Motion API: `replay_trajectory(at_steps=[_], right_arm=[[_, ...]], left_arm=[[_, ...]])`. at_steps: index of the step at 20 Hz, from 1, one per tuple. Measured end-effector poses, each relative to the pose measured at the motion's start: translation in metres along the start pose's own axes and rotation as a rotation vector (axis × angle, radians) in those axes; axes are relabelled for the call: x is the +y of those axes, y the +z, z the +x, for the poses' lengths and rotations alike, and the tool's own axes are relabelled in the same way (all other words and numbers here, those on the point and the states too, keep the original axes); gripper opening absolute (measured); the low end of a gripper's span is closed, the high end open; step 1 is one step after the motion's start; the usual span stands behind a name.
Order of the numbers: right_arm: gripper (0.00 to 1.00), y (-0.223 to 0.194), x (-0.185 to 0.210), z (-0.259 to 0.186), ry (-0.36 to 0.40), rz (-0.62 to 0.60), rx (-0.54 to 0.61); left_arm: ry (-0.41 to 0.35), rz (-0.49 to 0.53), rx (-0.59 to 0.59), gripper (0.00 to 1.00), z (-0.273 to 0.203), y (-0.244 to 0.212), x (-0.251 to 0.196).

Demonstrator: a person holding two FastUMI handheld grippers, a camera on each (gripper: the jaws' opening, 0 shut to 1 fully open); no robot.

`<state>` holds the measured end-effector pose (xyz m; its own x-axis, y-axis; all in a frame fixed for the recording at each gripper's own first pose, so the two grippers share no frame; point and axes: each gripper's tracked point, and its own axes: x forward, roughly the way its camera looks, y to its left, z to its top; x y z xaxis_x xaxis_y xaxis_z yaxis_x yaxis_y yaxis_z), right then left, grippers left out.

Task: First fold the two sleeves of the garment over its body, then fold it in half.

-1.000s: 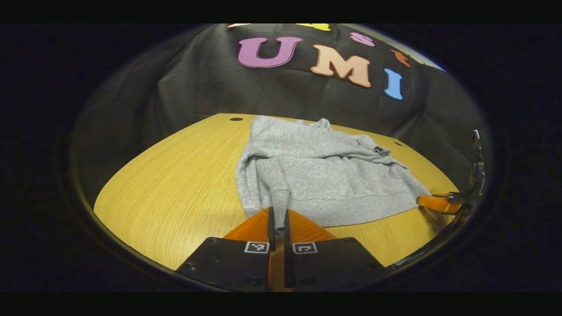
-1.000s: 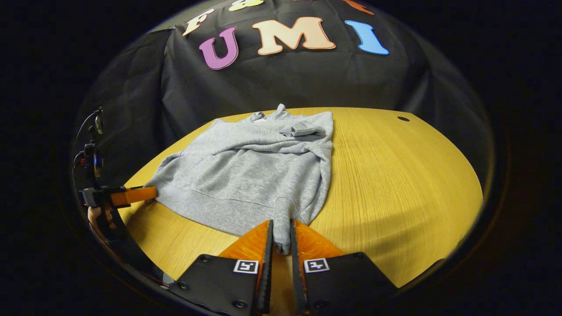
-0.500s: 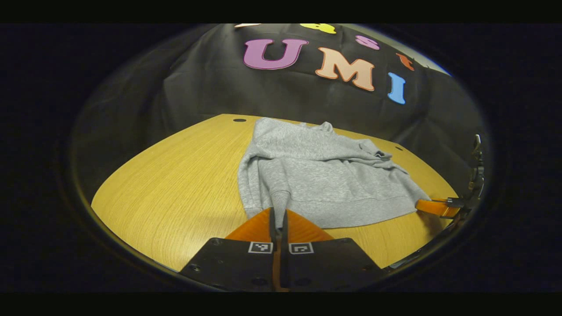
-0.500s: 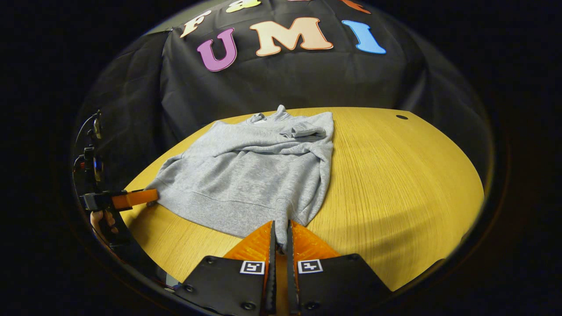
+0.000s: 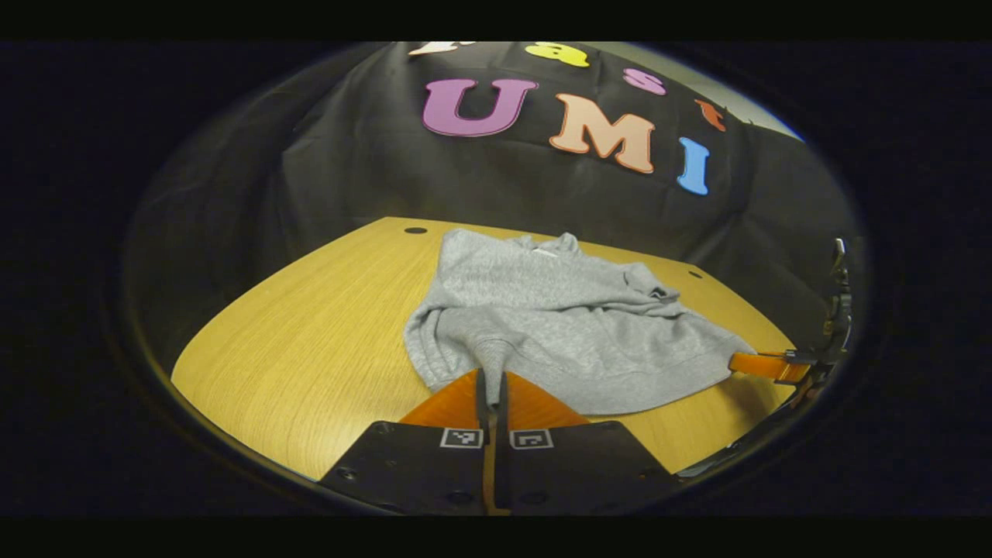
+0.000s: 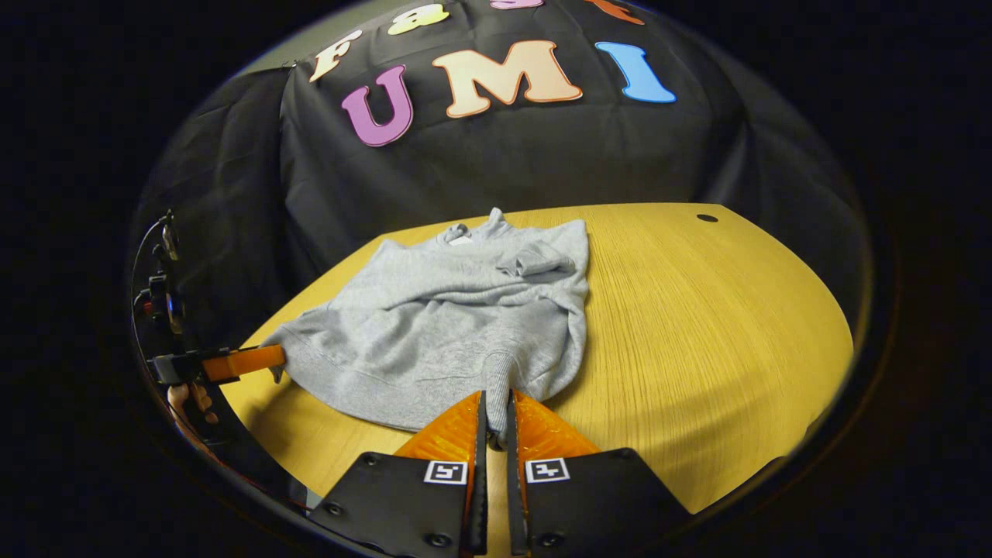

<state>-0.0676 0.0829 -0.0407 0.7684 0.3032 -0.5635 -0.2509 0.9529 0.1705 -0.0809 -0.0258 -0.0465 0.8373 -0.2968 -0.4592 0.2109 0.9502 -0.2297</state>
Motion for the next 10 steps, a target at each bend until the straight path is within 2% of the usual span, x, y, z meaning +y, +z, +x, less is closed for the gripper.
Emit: replay_trajectory(at_steps=[10], right_arm=[[0.13, 0.082, 0.002, 0.036, -0.006, 0.003, -0.089]], left_arm=[[-0.018, 0.017, -0.167, 0.00, 0.039, 0.095, -0.011]])
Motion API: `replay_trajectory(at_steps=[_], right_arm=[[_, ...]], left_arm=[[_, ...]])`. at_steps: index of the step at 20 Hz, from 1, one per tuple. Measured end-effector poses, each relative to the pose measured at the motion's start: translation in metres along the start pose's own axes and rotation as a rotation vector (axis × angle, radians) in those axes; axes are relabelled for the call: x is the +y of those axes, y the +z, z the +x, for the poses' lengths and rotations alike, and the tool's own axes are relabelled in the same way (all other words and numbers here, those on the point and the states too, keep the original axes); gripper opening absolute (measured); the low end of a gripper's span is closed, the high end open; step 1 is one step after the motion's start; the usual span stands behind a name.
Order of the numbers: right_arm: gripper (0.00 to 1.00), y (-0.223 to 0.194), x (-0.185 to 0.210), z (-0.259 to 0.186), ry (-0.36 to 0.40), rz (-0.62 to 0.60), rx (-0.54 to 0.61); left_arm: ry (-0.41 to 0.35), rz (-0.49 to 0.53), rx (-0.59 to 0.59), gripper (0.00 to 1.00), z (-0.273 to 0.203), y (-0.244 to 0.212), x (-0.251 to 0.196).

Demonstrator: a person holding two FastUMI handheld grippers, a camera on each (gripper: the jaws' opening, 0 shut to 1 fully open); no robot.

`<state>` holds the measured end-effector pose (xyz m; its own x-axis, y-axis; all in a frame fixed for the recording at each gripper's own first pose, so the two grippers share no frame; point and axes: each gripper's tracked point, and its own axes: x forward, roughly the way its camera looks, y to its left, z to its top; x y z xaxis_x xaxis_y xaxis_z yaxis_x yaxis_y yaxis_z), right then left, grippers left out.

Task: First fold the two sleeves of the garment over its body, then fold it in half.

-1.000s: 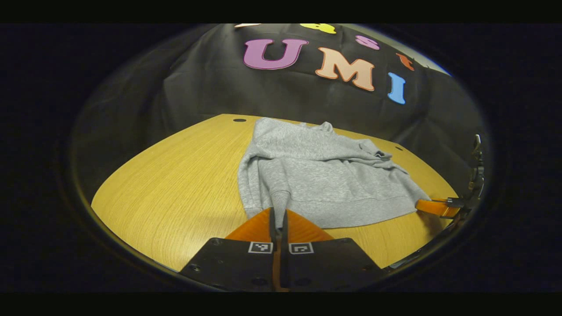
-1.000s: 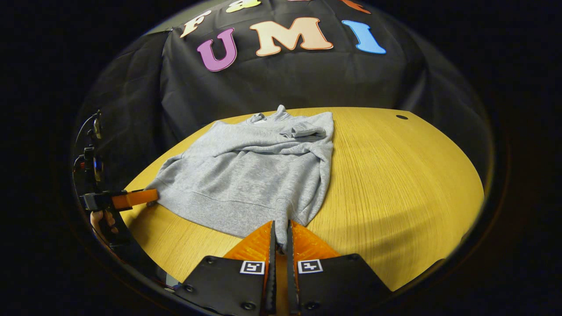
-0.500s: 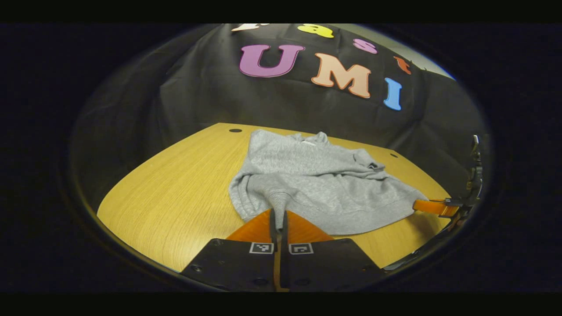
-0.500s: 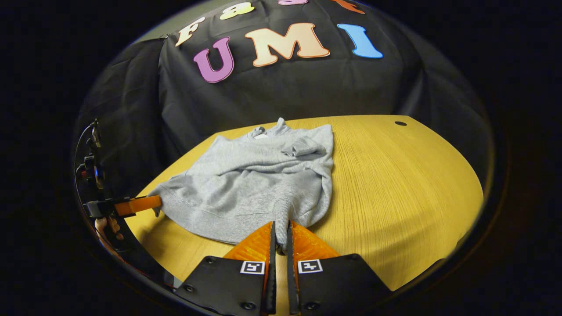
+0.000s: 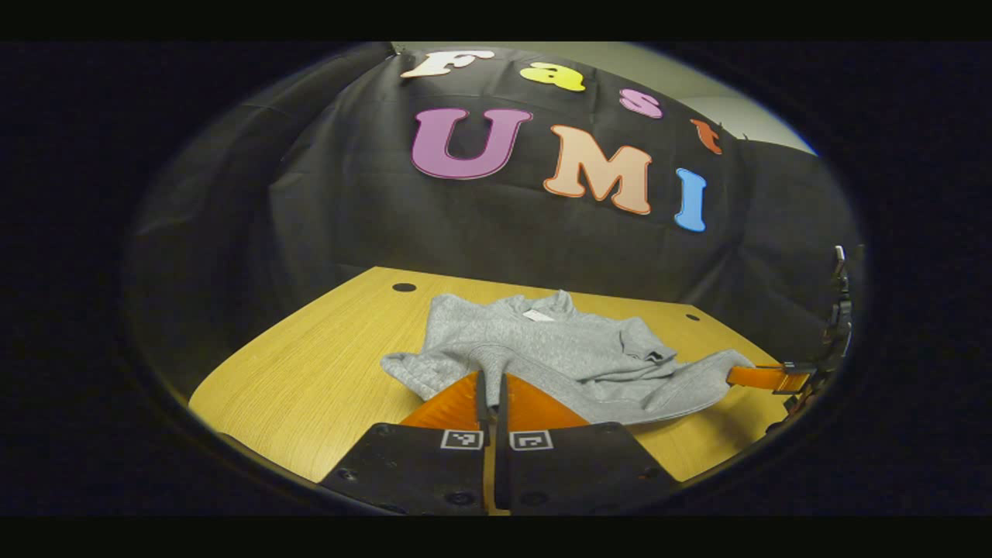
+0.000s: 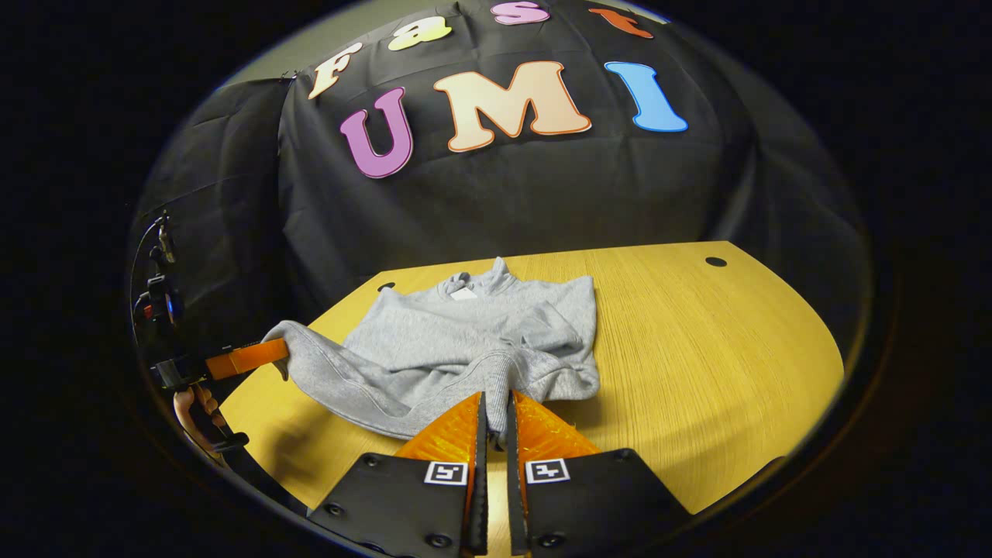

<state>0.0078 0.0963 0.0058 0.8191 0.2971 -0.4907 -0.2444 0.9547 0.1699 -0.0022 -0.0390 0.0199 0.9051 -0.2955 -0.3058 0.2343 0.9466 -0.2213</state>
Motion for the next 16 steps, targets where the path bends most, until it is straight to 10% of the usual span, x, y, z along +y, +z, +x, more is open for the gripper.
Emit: replay_trajectory(at_steps=[16], right_arm=[[0.12, 0.070, -0.030, 0.140, -0.028, 0.081, 0.078]], left_arm=[[0.102, 0.044, -0.038, 0.00, 0.148, 0.053, 0.009]])
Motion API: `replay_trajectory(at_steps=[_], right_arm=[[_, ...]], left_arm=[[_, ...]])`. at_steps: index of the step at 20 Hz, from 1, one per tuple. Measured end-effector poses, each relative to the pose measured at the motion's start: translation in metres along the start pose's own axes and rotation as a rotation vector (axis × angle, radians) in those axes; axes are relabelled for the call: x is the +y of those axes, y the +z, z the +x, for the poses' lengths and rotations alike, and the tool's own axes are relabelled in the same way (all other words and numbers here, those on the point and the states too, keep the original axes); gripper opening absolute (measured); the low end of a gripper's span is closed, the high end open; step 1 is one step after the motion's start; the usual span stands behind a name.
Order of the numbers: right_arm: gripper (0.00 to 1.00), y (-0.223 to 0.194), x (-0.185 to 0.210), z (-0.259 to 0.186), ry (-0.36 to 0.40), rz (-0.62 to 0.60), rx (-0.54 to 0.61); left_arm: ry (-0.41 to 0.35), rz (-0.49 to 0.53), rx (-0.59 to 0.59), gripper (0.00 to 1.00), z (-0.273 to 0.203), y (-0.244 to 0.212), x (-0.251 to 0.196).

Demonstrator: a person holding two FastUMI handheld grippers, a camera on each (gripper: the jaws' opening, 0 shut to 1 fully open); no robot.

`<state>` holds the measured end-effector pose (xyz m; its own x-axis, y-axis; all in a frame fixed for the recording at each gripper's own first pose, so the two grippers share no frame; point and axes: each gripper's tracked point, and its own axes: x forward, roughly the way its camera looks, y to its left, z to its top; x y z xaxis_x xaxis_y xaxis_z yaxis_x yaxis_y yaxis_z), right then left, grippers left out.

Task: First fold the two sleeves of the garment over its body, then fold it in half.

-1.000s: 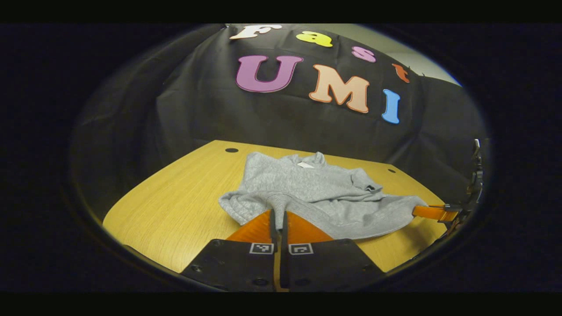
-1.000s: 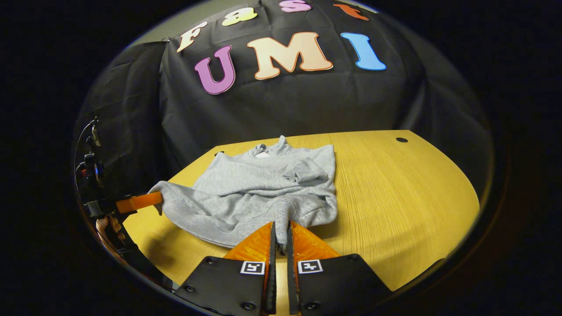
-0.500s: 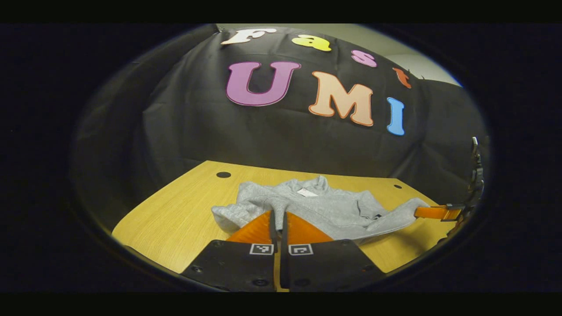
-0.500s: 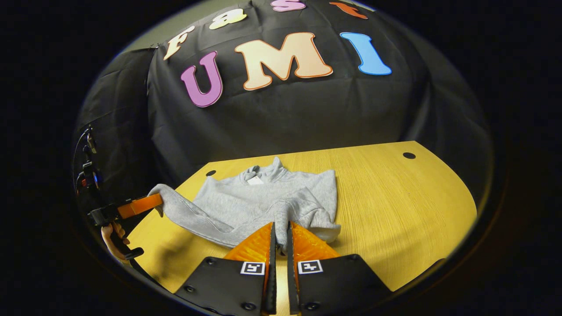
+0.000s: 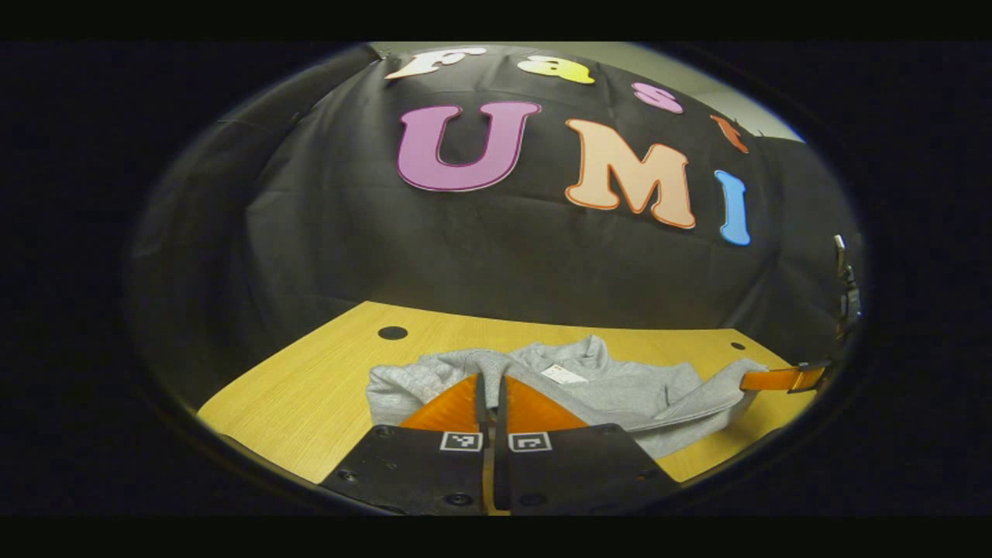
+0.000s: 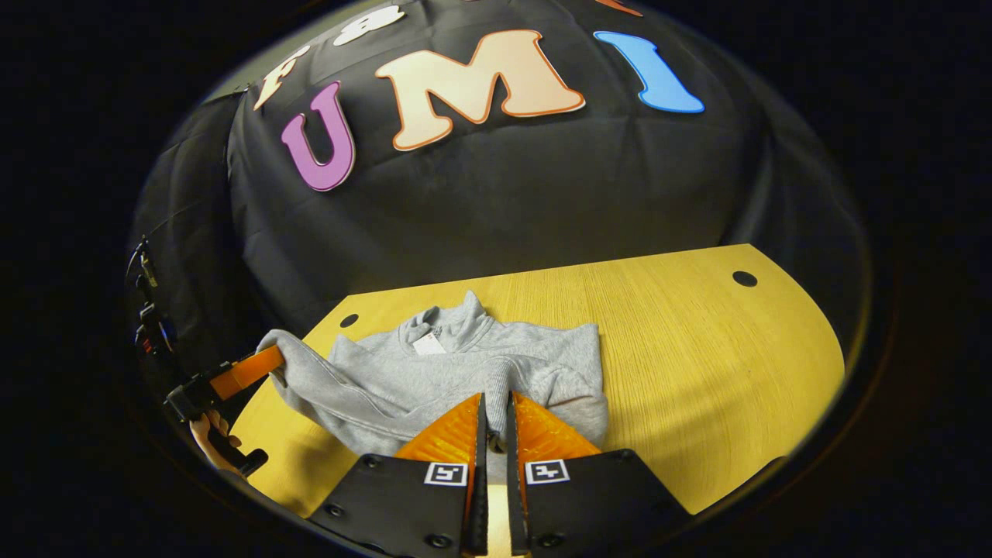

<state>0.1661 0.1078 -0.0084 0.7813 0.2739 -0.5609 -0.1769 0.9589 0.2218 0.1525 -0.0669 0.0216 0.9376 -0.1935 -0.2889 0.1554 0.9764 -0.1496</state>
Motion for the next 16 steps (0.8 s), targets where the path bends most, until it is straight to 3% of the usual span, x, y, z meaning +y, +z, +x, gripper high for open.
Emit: replay_trajectory(at_steps=[4, 8, 11, 12, 13, 14, 15, 16], right_arm=[[0.13, -0.015, -0.009, 0.027, -0.012, 0.061, 0.052], [0.13, -0.008, -0.007, 0.037, 0.005, 0.089, 0.028], [0.18, -0.002, -0.011, 0.040, 0.014, 0.117, 0.007], [0.29, 0.001, -0.013, 0.041, 0.015, 0.117, 0.001], [0.27, 0.003, -0.014, 0.040, 0.009, 0.104, -0.006], [0.51, 0.004, -0.016, 0.039, 0.000, 0.084, -0.023], [0.72, 0.008, -0.016, 0.036, -0.005, 0.053, -0.042], [0.92, 0.009, -0.016, 0.030, -0.010, 0.027, -0.059]], left_arm=[[0.038, 0.021, 0.027, 0.00, 0.027, -0.017, 0.000], [0.064, 0.045, 0.042, 0.00, 0.040, -0.028, 0.002], [0.093, 0.079, 0.032, 0.08, 0.043, -0.024, 0.009], [0.083, 0.081, 0.029, 0.21, 0.040, -0.022, 0.007], [0.080, 0.076, 0.021, 0.49, 0.038, -0.019, 0.007], [0.087, 0.077, 0.012, 0.61, 0.036, -0.017, 0.009], [0.096, 0.081, 0.002, 0.80, 0.033, -0.012, 0.009], [0.107, 0.085, -0.017, 0.86, 0.029, -0.005, 0.011]])
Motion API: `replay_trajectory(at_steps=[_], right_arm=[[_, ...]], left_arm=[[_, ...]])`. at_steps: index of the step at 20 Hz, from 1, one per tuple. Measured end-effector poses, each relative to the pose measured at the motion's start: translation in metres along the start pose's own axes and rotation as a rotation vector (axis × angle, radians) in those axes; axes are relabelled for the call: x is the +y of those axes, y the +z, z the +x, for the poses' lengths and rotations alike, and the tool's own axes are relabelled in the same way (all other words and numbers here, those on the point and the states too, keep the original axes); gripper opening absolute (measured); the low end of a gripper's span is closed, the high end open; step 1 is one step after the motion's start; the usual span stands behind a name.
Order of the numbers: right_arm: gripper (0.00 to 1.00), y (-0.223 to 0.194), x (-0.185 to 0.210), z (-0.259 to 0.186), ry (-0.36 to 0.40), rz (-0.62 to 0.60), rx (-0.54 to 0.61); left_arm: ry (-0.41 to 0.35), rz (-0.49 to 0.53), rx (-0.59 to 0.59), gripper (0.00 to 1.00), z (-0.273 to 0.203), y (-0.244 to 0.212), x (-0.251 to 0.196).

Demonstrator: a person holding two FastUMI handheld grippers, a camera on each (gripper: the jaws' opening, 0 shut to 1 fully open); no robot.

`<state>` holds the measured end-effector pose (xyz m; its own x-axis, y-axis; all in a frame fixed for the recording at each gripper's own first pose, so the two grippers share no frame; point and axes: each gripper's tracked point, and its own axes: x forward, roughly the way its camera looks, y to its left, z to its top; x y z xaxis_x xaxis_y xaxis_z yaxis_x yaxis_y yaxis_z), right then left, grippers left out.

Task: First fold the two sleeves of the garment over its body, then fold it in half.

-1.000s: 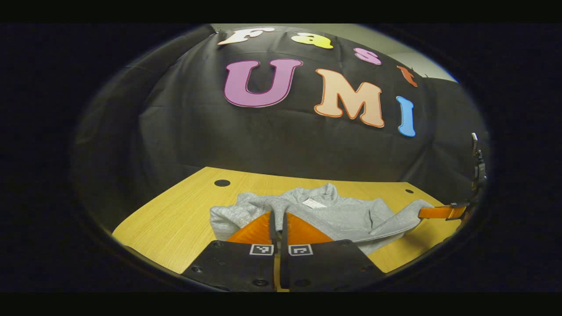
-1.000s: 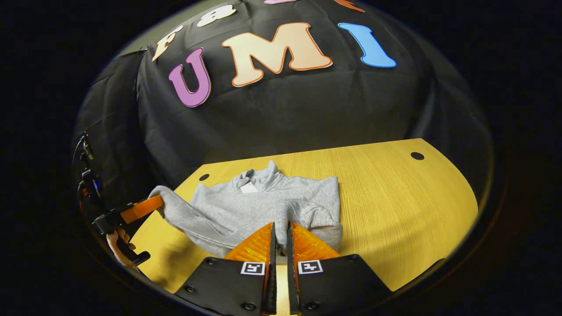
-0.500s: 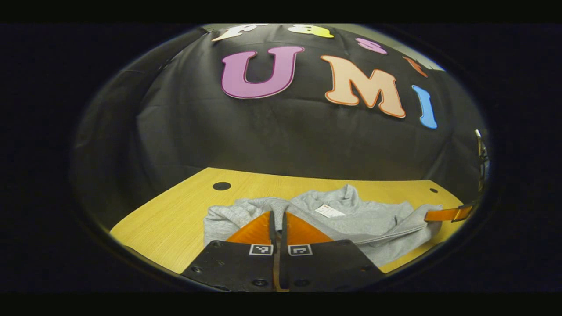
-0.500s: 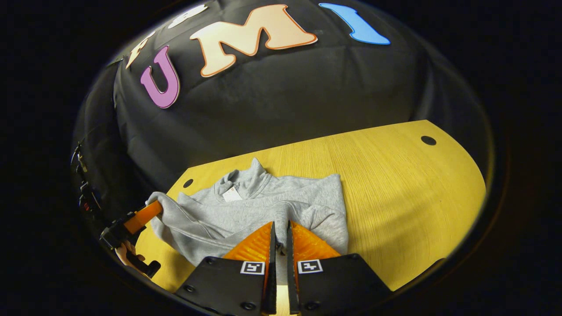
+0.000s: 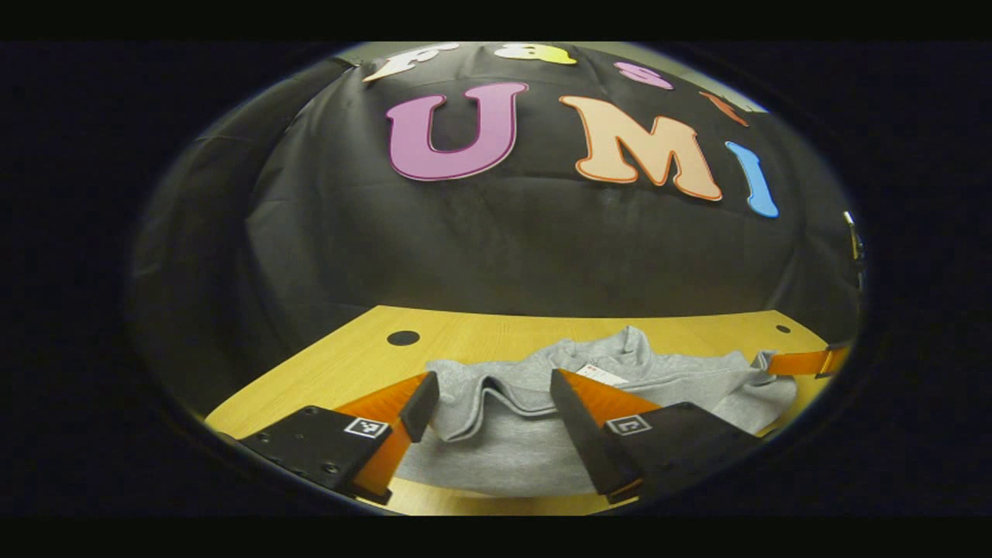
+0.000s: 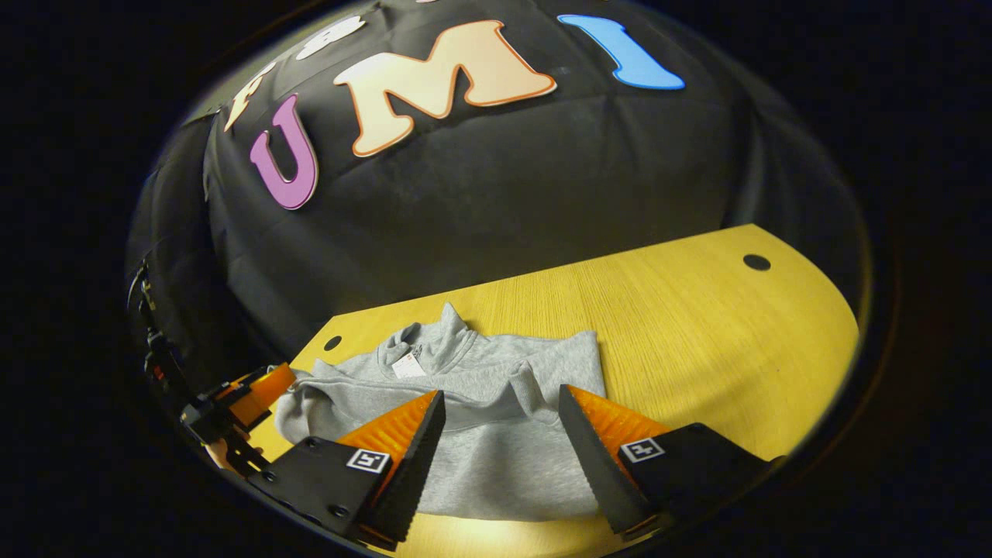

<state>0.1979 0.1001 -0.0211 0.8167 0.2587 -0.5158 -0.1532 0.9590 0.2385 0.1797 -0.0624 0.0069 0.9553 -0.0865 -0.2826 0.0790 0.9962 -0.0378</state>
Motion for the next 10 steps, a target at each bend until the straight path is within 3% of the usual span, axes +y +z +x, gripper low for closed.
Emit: replay_trajectory(at_steps=[1, 2, 5, 6, 7, 10], right_arm=[[0.95, 0.006, 0.005, -0.008, 0.010, -0.020, -0.024], [0.98, 0.013, 0.011, -0.014, 0.019, -0.036, -0.055], [0.98, 0.034, 0.030, -0.051, 0.060, -0.089, -0.161], [0.92, 0.043, 0.039, -0.066, 0.079, -0.102, -0.206], [0.97, 0.049, 0.046, -0.083, 0.094, -0.112, -0.250], [0.97, 0.060, 0.058, -0.134, 0.115, -0.156, -0.379]], left_arm=[[0.007, 0.005, -0.024, 0.95, -0.006, 0.009, 0.002], [0.009, 0.017, -0.057, 0.96, -0.013, 0.019, 0.003], [0.001, 0.048, -0.161, 0.96, -0.045, 0.053, 0.001], [-0.007, 0.048, -0.197, 0.95, -0.057, 0.061, -0.002], [-0.017, 0.046, -0.233, 0.95, -0.073, 0.070, -0.006], [-0.052, 0.043, -0.306, 0.95, -0.112, 0.081, -0.017]])
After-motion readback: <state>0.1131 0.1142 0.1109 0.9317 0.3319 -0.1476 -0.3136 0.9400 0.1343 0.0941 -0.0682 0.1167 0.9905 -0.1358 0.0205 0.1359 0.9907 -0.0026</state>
